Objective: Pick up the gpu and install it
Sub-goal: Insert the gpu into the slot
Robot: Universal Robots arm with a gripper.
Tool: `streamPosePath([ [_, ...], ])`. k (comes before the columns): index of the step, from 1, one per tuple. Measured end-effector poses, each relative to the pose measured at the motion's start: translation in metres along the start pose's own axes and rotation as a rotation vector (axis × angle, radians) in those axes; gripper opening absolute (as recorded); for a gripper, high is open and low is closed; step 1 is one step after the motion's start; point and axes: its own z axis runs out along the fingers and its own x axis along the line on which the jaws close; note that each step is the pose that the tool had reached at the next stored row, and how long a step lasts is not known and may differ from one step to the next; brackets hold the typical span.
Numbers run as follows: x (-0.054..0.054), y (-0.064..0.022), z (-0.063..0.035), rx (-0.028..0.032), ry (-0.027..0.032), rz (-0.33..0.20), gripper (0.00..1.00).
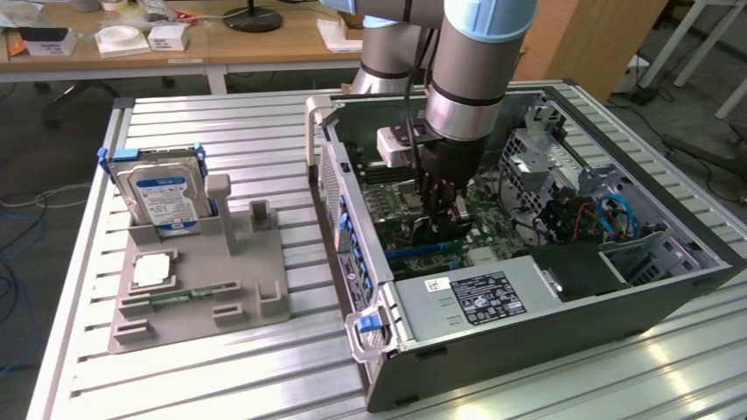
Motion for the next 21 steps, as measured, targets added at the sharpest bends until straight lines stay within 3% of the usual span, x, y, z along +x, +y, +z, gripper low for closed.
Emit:
streamPosePath([
  [21,0.0007,0.0024,0.0003,-0.0004,0.0005,0.013,0.27],
])
